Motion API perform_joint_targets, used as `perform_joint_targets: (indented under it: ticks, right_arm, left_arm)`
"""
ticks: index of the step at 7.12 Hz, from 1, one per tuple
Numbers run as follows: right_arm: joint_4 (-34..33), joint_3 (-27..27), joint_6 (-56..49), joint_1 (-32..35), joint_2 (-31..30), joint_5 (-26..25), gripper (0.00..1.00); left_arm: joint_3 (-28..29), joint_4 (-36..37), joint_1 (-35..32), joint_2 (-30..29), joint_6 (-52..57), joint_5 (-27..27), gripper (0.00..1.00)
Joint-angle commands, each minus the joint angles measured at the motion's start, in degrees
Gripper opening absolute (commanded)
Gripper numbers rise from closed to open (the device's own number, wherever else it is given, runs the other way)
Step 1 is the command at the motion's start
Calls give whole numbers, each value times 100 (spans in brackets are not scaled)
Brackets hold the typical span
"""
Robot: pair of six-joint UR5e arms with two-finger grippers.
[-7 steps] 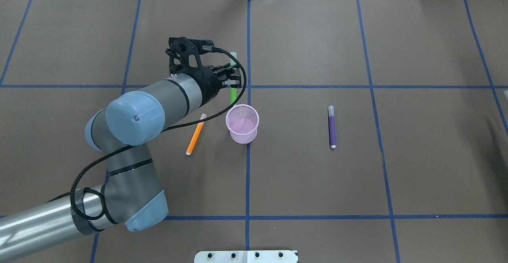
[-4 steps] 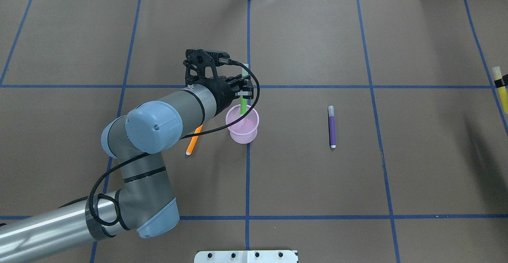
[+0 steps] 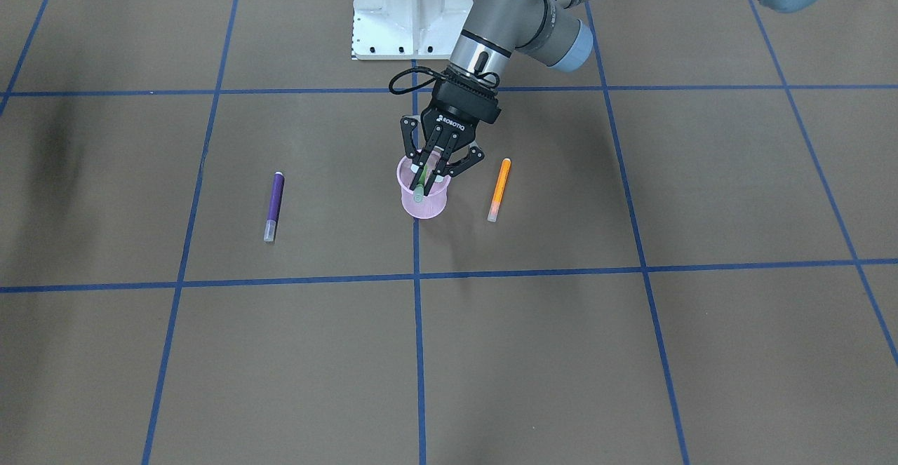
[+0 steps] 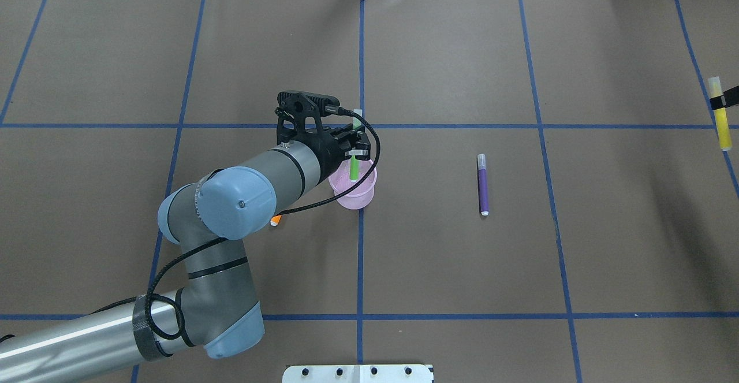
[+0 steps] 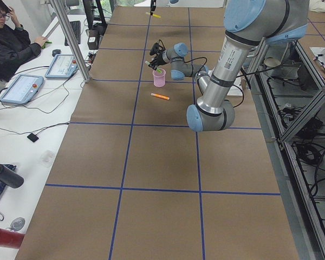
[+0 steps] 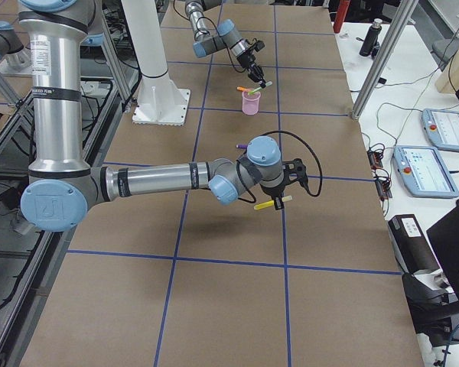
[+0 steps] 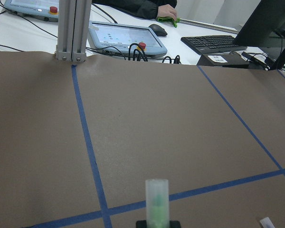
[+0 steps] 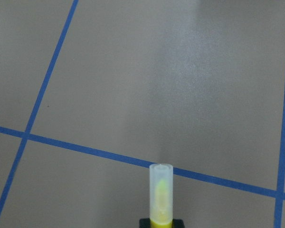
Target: Collect pens into pen holder
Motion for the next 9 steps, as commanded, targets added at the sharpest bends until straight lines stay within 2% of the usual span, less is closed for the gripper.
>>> perform_joint_targets:
  ticks: [1,2,3,4,5,6,8,9]
  right_arm:
    - [2,176,35,0,7,7,0]
    - [54,212,27,0,25,-10,0]
    - [394,186,27,-9,34,-54,0]
    - [554,151,27,0,69,-72,0]
    - [555,133,18,0,226,-72,0]
    - [564,133,27,-9,306,-63,0]
    - [669,220,35,-9,463,-211,0]
    - [922,134,140,-9,473,-325,0]
  left_arm:
    - [42,-13,110,19,-16,67,0]
    - [25,-13,110,28,-95,67,7]
    - [-62,-22,110,2,-87,32,40]
    - [-89,-48,110,10,-17,14,57]
    - [-98,-40,93,10,-8,14,63]
    - [-81,-39,92,19,-8,49,74]
    - [-107,56,14,-68,288,-82,79]
    - [-150,66,-135,-51,648,-344,79]
